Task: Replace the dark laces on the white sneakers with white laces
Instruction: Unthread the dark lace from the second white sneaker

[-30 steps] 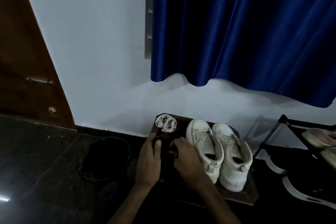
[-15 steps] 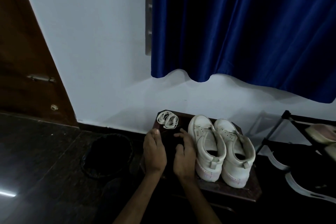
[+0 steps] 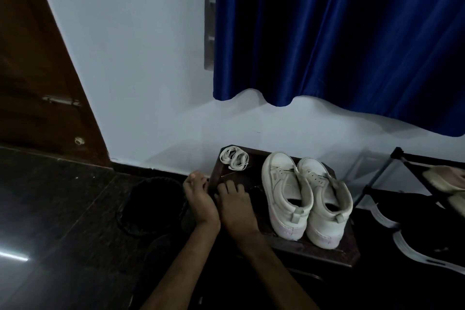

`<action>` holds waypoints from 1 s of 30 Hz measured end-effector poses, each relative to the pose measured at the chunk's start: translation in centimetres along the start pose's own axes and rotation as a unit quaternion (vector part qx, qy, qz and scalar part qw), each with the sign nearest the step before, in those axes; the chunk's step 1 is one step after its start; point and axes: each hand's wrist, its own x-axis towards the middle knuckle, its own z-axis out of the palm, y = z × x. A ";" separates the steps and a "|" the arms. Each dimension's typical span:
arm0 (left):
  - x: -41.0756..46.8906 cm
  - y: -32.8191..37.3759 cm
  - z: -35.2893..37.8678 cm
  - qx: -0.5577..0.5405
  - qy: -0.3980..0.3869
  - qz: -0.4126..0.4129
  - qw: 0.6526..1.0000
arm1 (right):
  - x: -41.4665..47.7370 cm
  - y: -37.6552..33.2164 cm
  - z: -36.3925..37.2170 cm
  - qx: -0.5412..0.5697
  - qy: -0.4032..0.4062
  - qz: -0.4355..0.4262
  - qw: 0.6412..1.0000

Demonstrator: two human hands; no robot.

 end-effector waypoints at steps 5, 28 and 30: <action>0.3 -0.1 -0.8 0.067 -0.079 -0.045 0.994 | 0.5 0.3 -0.7 0.138 0.007 0.081 0.987; 0.6 6.6 -2.1 0.005 -0.131 -0.120 0.984 | 0.4 -7.9 -5.7 0.568 -0.004 0.120 0.814; 0.4 6.4 -2.7 0.082 -0.142 -0.009 0.986 | -0.1 -9.1 -6.7 0.600 0.012 0.139 0.788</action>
